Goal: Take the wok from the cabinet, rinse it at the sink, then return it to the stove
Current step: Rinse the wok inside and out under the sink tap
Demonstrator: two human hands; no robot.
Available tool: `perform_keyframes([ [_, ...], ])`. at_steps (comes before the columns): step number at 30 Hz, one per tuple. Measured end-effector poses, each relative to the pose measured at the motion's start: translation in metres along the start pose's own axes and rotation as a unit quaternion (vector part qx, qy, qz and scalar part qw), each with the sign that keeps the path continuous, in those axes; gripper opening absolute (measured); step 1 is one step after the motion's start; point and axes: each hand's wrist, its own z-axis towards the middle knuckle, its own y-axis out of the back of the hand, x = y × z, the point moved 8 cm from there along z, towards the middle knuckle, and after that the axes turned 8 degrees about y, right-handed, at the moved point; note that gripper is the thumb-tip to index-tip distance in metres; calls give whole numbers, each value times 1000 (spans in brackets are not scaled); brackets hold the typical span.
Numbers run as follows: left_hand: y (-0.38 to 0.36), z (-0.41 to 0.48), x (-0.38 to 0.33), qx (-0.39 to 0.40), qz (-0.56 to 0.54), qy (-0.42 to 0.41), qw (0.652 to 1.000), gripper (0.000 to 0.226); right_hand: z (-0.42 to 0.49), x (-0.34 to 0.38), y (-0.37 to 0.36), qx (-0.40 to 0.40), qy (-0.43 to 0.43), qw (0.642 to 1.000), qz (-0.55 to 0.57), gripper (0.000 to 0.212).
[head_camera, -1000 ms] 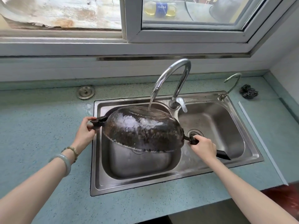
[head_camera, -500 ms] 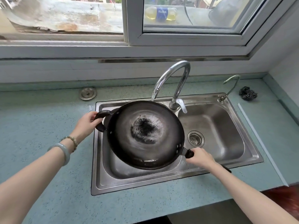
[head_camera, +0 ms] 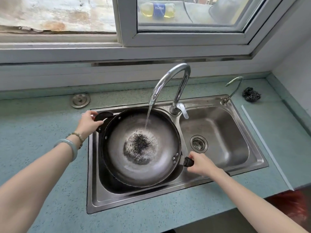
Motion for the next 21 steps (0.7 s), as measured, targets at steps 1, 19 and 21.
perform_keyframes([
  [1, -3, 3, -1, -2, 11, -5, 1000, 45, -1, -1, -3, -7, 4, 1000, -1, 27],
  [19, -38, 30, 1, -48, 178, -33, 982, 35, 5, -1, -19, -96, 12, 994, 44, 35],
  [21, -36, 35, 1, -46, 179, -30, 982, 36, 8, 2, -23, -94, 11, 994, 57, 39],
])
